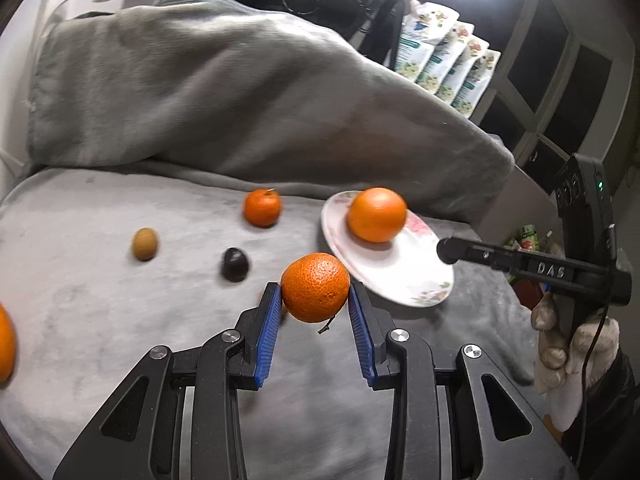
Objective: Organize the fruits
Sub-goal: 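Carry the plum to the plate and release it while the left gripper places a mandarin there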
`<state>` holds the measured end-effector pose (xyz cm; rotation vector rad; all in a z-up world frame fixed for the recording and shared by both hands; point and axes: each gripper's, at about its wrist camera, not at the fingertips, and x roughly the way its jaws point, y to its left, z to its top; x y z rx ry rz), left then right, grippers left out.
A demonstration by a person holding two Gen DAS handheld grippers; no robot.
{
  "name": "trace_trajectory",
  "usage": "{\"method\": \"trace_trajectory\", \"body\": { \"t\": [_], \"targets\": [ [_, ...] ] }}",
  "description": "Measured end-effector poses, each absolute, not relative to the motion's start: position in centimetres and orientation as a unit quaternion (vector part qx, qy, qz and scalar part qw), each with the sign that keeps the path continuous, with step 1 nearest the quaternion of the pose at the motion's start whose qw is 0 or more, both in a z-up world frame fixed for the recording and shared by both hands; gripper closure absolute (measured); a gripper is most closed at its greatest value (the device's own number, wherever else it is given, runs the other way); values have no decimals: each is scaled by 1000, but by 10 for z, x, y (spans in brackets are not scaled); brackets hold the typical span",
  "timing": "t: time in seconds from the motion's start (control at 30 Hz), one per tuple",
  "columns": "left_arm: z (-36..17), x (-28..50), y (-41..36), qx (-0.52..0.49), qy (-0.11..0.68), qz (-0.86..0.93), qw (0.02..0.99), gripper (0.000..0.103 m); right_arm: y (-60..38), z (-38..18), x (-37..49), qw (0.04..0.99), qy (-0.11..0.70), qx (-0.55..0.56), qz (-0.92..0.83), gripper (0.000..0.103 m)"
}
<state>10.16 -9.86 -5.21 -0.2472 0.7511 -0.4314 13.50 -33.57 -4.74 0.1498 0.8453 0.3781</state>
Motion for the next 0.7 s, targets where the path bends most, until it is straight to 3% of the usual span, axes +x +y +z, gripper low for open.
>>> {"method": "trace_trajectory", "body": {
  "t": [0.7],
  "targets": [
    [-60,122,-166,-80,381,-233,891,70,-375,-67,138,894,414,75,156,80]
  ]
}}
